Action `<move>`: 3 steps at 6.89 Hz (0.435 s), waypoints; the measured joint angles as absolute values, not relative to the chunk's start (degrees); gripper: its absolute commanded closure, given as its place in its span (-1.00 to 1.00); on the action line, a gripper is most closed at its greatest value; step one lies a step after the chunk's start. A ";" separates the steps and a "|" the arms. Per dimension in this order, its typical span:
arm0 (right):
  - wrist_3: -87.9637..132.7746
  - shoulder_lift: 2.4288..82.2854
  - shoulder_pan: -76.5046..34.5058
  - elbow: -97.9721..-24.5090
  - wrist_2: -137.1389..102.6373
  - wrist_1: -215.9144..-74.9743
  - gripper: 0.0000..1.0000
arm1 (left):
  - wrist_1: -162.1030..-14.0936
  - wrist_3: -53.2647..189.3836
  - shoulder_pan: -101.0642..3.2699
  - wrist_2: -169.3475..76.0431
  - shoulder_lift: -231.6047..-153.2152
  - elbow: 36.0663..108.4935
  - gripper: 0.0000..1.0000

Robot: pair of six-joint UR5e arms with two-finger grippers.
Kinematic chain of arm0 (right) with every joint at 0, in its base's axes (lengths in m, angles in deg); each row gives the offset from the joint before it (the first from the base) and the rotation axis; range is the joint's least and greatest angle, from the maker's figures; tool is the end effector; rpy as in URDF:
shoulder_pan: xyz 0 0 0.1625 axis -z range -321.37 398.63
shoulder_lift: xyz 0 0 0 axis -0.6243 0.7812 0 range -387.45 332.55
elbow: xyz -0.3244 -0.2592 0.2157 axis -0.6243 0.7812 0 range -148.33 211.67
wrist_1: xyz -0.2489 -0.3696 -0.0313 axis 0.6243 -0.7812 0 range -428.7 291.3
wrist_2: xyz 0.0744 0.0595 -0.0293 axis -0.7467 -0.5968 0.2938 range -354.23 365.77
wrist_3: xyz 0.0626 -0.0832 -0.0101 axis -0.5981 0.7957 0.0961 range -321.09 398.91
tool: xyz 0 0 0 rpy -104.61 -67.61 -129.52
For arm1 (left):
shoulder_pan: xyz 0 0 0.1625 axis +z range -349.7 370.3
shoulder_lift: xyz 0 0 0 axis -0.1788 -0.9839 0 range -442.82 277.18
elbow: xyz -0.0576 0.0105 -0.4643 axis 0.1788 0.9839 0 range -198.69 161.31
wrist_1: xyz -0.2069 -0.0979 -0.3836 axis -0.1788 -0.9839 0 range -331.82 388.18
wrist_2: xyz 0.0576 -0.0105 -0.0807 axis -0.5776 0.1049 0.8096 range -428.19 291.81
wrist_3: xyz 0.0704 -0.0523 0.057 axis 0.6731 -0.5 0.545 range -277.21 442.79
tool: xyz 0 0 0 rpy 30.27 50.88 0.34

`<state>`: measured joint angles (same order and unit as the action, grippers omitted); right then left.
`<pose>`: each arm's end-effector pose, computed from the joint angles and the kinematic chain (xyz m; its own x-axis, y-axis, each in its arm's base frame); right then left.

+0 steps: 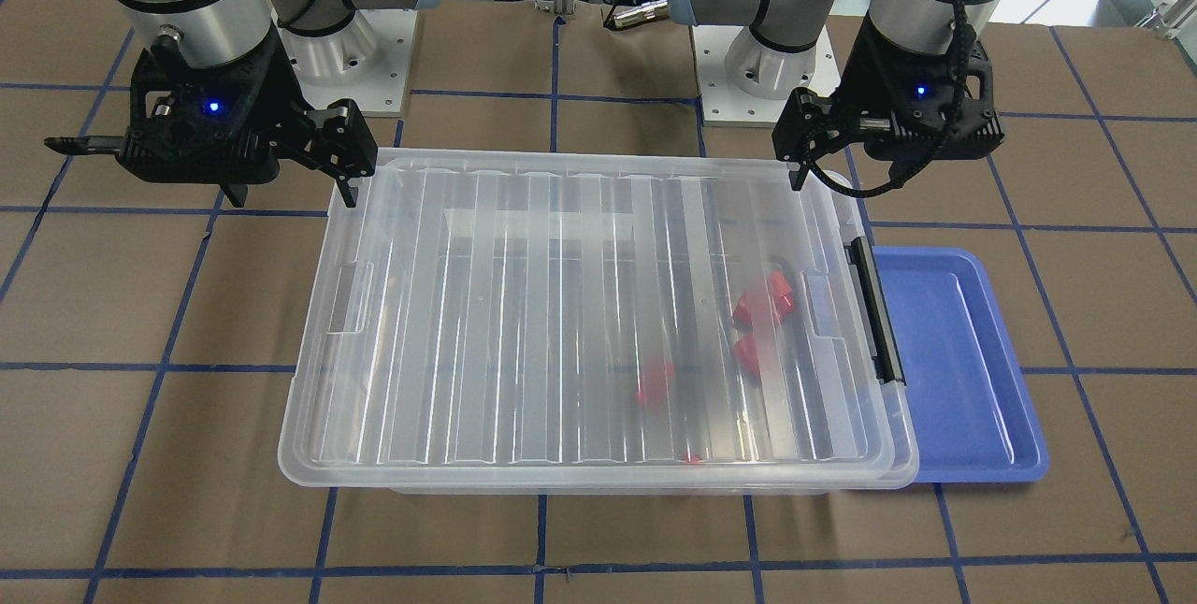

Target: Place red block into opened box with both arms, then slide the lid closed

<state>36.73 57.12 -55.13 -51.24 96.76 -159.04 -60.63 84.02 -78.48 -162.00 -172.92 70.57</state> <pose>0.1688 -0.5639 0.5397 -0.9995 -0.0271 0.0160 -0.0276 0.9990 -0.0356 -0.1150 -0.5327 0.5341 -0.9977 -0.0021 -0.0671 0.0000 0.9995 -0.0306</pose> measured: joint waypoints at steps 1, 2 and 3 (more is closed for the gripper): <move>36.77 57.13 -55.14 -51.17 96.69 -159.12 -1.00 | -60.65 84.02 -78.56 -161.99 -172.81 70.66 -1.00; 36.81 57.10 -55.14 -51.04 96.59 -159.21 -1.00 | -60.65 84.02 -78.60 -161.97 -172.68 70.68 -1.00; 36.83 57.08 -55.15 -50.99 96.52 -159.27 -1.00 | -60.64 84.02 -78.63 -161.97 -172.69 70.72 -1.00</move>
<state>36.83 57.08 -55.15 -50.99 96.52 -159.27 -60.64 84.02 -78.63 -161.97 -172.69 70.72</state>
